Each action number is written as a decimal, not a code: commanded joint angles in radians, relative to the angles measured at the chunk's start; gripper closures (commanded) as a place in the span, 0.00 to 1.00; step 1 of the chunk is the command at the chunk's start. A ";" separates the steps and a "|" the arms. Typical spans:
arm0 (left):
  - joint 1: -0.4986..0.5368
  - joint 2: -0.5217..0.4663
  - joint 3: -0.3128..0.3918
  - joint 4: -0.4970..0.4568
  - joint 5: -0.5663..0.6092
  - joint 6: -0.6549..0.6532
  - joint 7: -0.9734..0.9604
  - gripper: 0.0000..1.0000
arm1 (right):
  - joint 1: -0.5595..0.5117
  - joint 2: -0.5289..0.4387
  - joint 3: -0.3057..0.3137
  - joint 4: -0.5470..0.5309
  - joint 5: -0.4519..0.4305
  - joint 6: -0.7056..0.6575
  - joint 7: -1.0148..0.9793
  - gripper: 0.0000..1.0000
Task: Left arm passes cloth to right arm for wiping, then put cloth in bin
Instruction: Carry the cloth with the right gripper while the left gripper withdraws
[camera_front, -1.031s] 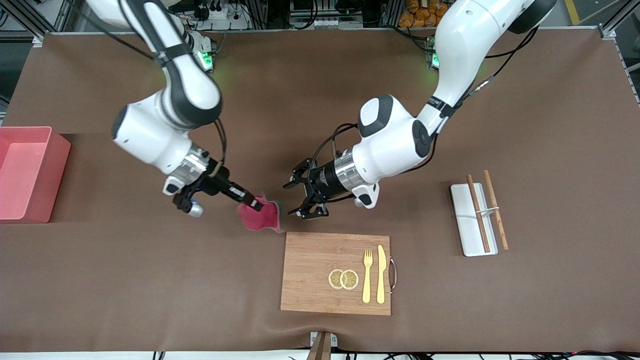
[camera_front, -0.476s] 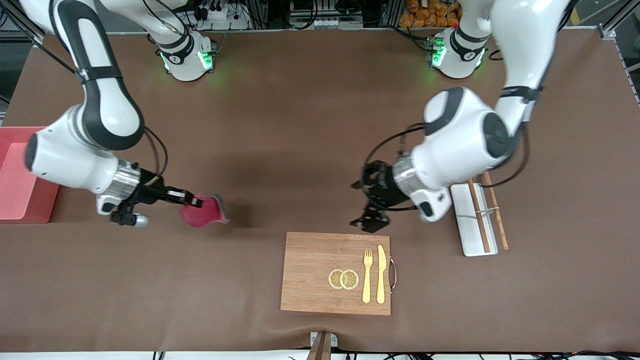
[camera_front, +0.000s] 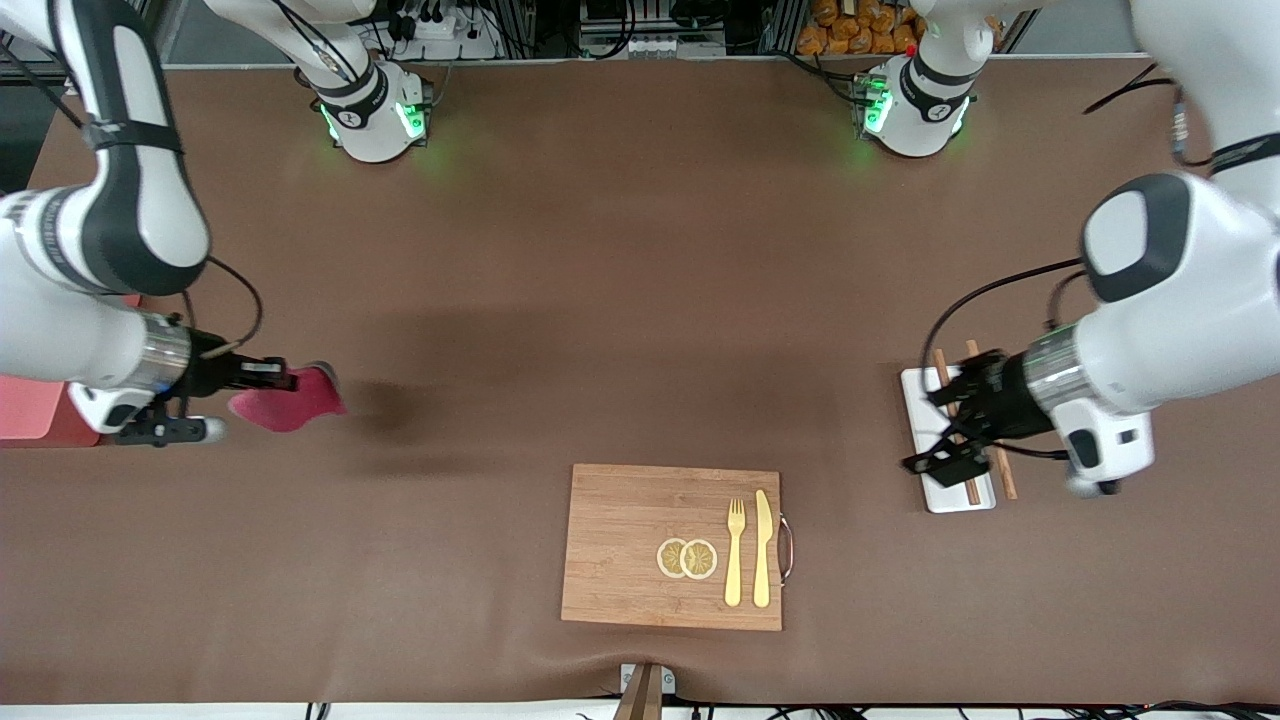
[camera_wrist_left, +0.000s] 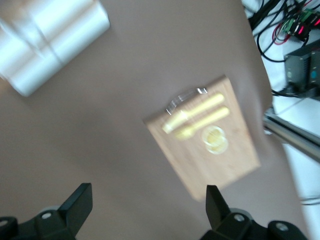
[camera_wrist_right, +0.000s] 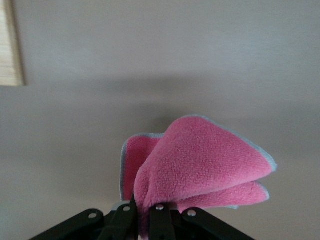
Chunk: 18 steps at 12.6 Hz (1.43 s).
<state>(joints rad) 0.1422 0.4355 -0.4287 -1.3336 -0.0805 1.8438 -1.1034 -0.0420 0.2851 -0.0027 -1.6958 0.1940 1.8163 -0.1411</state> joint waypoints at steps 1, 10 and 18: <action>0.020 -0.079 -0.007 -0.025 0.142 -0.119 0.204 0.00 | -0.099 -0.014 0.017 0.044 -0.039 -0.081 -0.127 1.00; -0.084 -0.326 0.307 -0.154 0.124 -0.241 0.779 0.00 | -0.439 0.028 0.018 0.133 -0.202 -0.106 -0.590 1.00; -0.093 -0.439 0.335 -0.263 0.114 -0.238 0.844 0.00 | -0.457 0.267 0.018 0.120 -0.214 -0.014 -0.606 1.00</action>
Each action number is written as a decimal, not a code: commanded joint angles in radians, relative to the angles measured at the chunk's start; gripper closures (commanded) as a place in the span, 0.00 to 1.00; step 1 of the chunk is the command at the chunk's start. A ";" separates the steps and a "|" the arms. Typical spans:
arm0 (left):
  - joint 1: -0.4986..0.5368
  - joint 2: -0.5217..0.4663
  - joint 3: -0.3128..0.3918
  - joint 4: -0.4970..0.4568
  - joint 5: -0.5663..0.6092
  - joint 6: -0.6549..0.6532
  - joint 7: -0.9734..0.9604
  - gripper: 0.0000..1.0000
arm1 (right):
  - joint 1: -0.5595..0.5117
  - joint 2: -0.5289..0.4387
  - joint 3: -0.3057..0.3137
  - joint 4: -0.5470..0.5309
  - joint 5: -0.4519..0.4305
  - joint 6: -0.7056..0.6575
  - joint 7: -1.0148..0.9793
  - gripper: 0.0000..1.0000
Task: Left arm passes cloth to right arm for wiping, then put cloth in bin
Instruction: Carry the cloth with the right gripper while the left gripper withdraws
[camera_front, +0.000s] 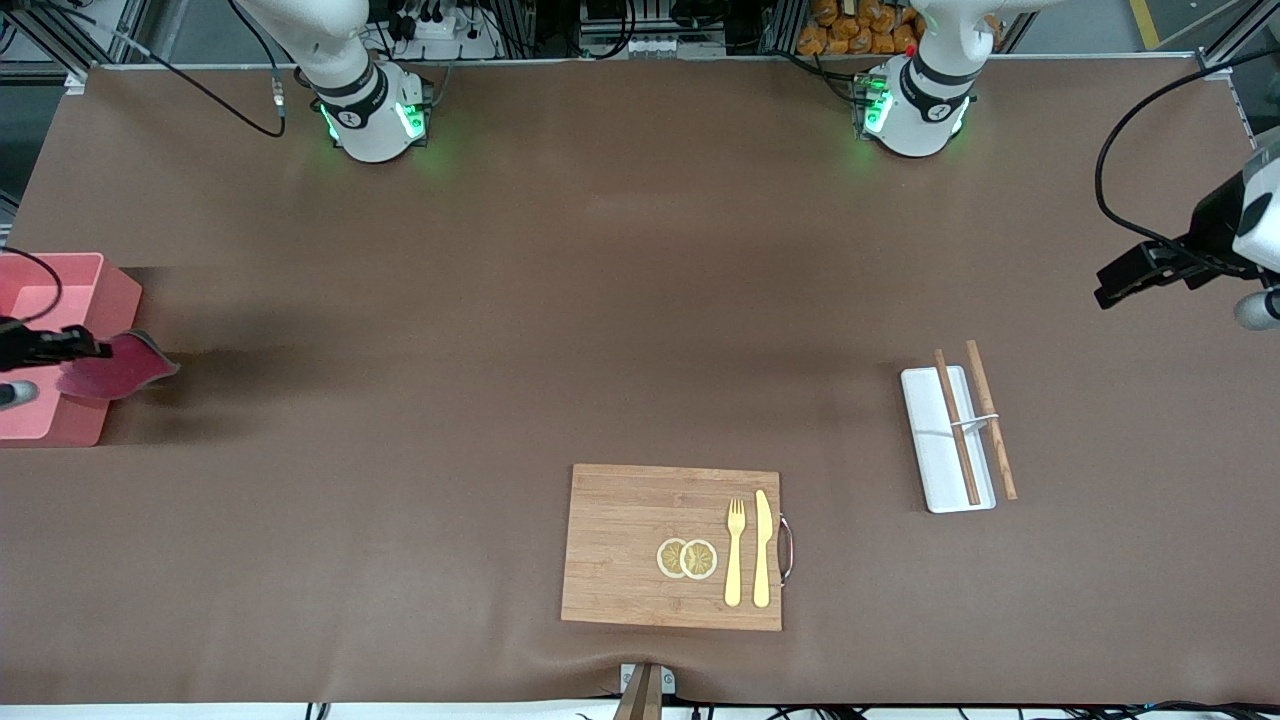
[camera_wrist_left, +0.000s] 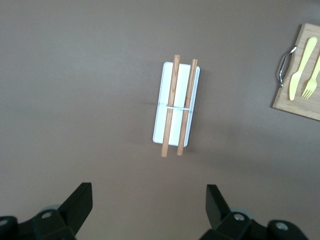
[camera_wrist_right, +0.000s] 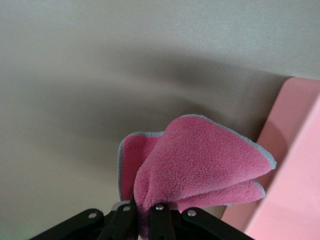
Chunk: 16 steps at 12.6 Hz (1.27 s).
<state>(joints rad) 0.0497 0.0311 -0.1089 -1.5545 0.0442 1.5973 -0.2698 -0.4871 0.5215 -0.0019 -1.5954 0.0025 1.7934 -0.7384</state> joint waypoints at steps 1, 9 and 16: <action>0.004 -0.033 0.014 -0.039 -0.012 0.015 0.018 0.00 | -0.016 0.060 0.019 0.020 -0.021 0.032 -0.022 1.00; -0.005 -0.034 0.002 -0.036 -0.038 0.041 0.020 0.00 | 0.250 0.094 0.028 0.009 0.161 -0.012 0.069 1.00; -0.002 -0.059 -0.015 -0.044 -0.083 -0.016 0.017 0.00 | 0.677 0.032 0.031 0.029 0.535 -0.025 0.484 1.00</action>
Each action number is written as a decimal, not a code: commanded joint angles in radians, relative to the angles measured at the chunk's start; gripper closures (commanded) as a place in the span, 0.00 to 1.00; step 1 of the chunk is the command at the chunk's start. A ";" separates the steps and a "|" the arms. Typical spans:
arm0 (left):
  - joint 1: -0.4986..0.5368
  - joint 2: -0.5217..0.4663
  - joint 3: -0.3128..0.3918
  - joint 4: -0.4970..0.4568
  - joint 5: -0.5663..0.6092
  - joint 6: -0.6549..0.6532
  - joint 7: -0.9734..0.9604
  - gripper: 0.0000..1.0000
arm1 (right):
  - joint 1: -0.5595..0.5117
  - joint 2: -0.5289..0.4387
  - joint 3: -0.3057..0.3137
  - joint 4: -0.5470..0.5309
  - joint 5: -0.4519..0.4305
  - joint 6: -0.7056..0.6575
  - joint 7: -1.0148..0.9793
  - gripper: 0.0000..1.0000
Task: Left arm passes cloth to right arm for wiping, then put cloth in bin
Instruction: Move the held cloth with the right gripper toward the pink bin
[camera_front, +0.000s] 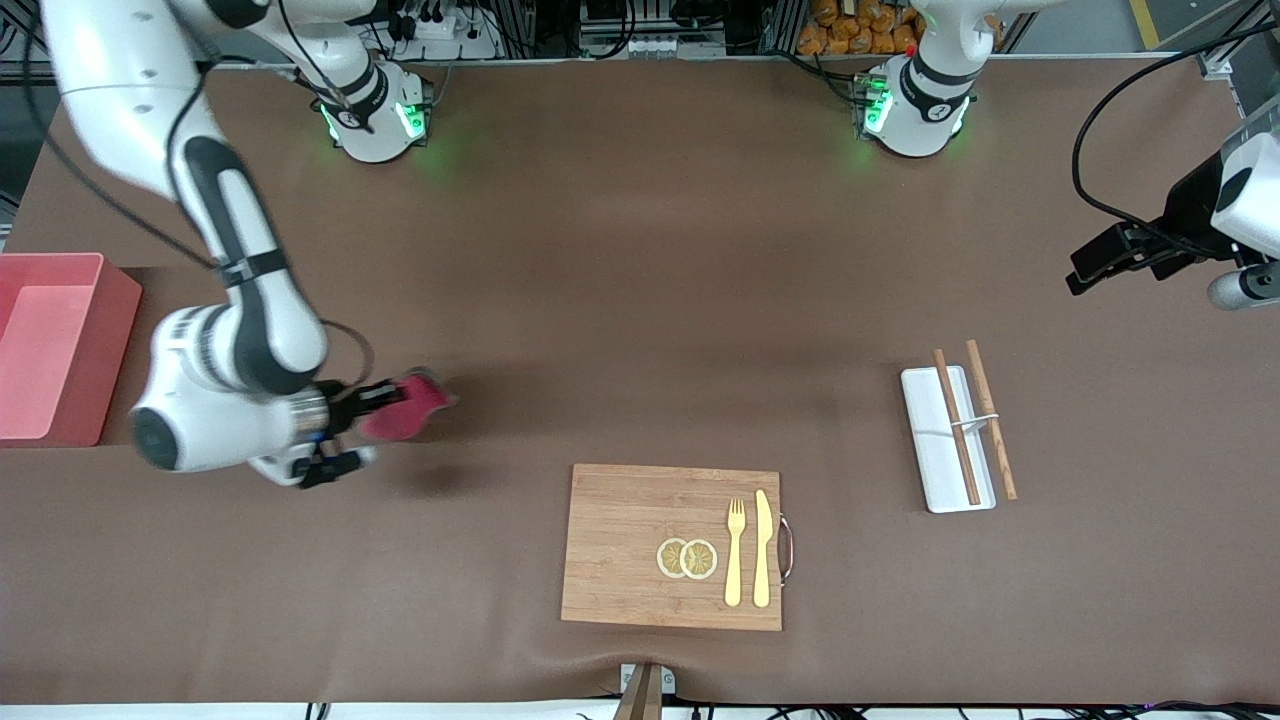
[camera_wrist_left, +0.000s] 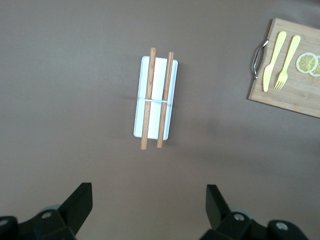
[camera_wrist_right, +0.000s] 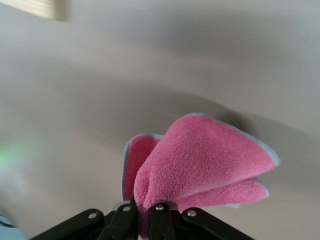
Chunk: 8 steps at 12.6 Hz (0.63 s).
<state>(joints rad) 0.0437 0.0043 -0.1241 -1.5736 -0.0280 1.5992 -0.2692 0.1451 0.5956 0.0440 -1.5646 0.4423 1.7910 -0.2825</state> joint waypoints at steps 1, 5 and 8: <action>0.007 -0.038 0.000 -0.025 -0.010 -0.019 0.018 0.00 | 0.072 -0.059 -0.016 -0.002 0.142 -0.033 0.049 1.00; 0.008 -0.038 0.001 -0.022 -0.010 -0.042 0.016 0.00 | 0.019 -0.051 -0.027 -0.052 0.130 -0.036 0.049 1.00; 0.007 -0.038 0.000 -0.022 -0.010 -0.042 0.015 0.00 | -0.129 -0.027 -0.027 -0.074 -0.047 -0.039 -0.019 1.00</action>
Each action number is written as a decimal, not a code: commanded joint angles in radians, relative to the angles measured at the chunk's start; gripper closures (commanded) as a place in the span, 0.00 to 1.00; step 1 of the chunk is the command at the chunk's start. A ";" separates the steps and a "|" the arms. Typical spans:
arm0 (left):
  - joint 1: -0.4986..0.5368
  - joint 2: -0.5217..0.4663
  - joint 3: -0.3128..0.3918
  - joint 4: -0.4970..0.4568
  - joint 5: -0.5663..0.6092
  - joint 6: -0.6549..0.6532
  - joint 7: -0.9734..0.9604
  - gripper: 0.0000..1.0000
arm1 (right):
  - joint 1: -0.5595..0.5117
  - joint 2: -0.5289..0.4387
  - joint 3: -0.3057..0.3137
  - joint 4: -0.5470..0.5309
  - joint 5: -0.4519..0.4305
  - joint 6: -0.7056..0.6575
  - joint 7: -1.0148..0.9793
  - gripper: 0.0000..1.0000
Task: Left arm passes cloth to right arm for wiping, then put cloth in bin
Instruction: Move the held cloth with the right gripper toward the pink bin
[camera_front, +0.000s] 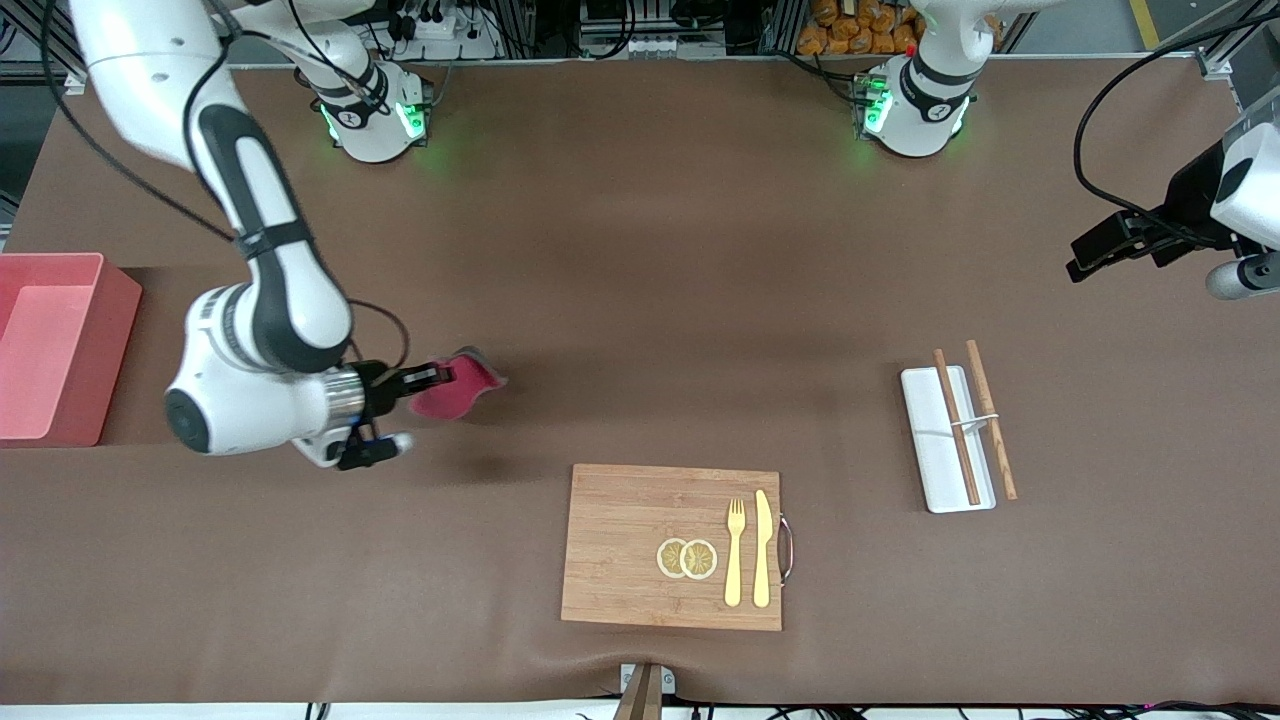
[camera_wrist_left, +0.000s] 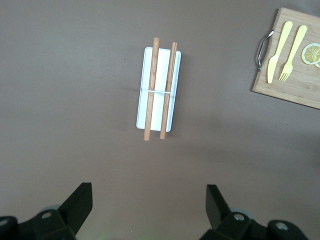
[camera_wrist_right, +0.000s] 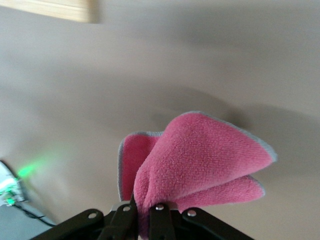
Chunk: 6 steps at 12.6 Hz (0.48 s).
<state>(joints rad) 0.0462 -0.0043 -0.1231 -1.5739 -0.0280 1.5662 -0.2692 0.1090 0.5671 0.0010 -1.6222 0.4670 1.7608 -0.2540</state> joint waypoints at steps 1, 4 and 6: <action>0.003 -0.028 -0.001 -0.021 -0.010 -0.008 0.015 0.00 | -0.148 0.002 0.016 -0.018 -0.130 -0.011 -0.100 1.00; 0.001 -0.026 -0.001 -0.020 -0.010 -0.008 0.013 0.00 | -0.329 0.037 0.016 -0.010 -0.344 0.002 -0.258 1.00; 0.000 -0.025 -0.001 -0.020 -0.010 -0.008 0.013 0.00 | -0.435 0.033 0.017 -0.002 -0.430 0.005 -0.382 1.00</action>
<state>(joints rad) 0.0449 -0.0043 -0.1245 -1.5744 -0.0280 1.5660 -0.2692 -0.2371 0.5996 -0.0068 -1.6360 0.1101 1.7675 -0.5464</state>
